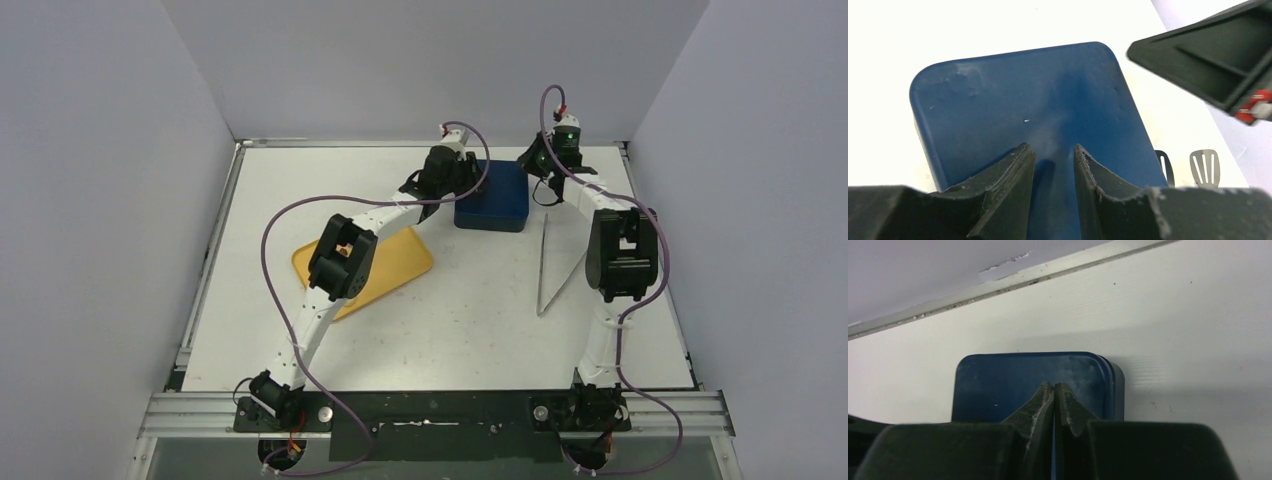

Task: Pack the chocolate
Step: Move the packing box to the center of the board.

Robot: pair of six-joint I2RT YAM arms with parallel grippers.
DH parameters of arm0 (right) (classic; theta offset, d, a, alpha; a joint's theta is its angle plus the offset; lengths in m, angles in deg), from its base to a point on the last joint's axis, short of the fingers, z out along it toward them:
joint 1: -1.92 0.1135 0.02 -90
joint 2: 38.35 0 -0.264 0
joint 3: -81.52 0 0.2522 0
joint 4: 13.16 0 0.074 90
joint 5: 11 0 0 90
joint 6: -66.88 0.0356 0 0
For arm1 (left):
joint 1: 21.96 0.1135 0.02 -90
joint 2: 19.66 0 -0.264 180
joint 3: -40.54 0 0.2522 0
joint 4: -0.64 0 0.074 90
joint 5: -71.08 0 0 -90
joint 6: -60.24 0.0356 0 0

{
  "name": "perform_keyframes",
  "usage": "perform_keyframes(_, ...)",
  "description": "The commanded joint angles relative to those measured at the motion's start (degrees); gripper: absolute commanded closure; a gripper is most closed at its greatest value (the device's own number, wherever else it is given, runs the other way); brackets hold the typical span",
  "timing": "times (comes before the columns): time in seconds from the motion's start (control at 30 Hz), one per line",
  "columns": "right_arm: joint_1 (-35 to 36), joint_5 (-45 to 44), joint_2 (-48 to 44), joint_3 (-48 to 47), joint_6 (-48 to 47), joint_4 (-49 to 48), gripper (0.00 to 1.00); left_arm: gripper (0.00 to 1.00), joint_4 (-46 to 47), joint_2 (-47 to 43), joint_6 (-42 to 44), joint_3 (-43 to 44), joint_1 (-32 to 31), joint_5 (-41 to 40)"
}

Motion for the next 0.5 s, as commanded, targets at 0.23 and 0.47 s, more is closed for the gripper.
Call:
perform_keyframes(0.23, 0.61, -6.97, -2.82, 1.23, -2.43, 0.32, 1.00, 0.66, -0.59, -1.02, 2.30, 4.67, 1.22, -2.93)
perform_keyframes(0.47, 0.47, -9.84, 7.05, -1.24, -2.60, 7.85, 1.00, 0.66, 1.80, 5.39, 0.94, 5.30, 3.33, -1.23)
